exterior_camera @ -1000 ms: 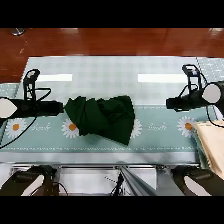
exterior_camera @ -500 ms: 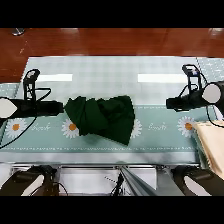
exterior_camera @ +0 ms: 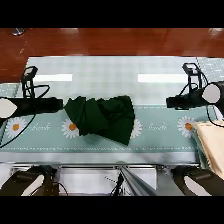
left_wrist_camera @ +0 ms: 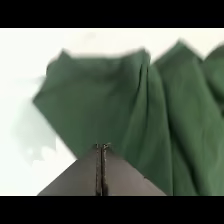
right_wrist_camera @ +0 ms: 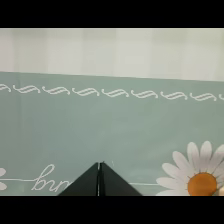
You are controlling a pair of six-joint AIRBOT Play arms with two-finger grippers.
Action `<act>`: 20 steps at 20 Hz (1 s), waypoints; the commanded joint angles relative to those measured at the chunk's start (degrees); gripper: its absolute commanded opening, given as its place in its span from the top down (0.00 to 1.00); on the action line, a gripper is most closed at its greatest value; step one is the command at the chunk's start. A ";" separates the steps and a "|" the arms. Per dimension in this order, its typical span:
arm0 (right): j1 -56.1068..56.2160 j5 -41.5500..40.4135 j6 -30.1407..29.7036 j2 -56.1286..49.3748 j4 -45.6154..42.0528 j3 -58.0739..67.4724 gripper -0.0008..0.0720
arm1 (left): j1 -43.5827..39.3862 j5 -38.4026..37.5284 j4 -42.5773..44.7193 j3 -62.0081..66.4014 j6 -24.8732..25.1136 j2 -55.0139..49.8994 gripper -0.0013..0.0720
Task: Fold the shirts.
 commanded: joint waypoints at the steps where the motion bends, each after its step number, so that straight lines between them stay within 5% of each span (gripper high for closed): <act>1: 0.02 -2.58 -0.04 -0.15 -1.33 -0.26 0.10 | 0.07 8.28 -0.22 0.00 -2.25 -0.07 0.19; 2: 0.02 -2.49 -0.37 -0.44 -3.37 -0.31 0.14 | 0.07 10.34 -0.24 0.15 -3.72 -0.04 0.02; 5: -0.28 3.19 6.71 -0.85 -16.35 -0.31 0.14 | 0.07 6.38 -0.68 2.91 -4.22 -0.07 0.02; 7: -3.15 4.96 10.16 -0.85 -16.81 -0.81 0.14 | -0.02 0.31 -9.79 2.91 -3.78 -0.79 0.03; 11: -5.64 -2.19 8.11 -0.85 0.94 -8.15 0.14 | -3.82 -9.01 -23.85 1.11 7.41 -10.64 0.03; 16: -5.62 -4.50 -1.79 -0.85 18.64 -15.67 0.14 | -10.05 -9.53 -25.79 2.34 10.43 -24.13 0.03; 17: -5.62 -4.13 -3.69 -0.85 21.35 -16.70 0.14 | -10.73 -9.09 -26.12 3.32 11.54 -25.92 0.09; 18: -5.11 -4.02 -5.49 -0.85 24.00 -17.73 0.14 | -10.99 -8.98 -26.12 4.42 12.68 -27.28 0.58; 19: -3.76 -3.80 -6.73 -0.85 25.94 -18.49 0.14 | -10.99 -8.94 -26.03 5.66 13.14 -28.26 0.94; 20: -1.46 -3.82 -7.69 -0.85 27.74 -19.08 0.14 | -10.84 -8.94 -25.99 6.93 13.40 -28.65 0.95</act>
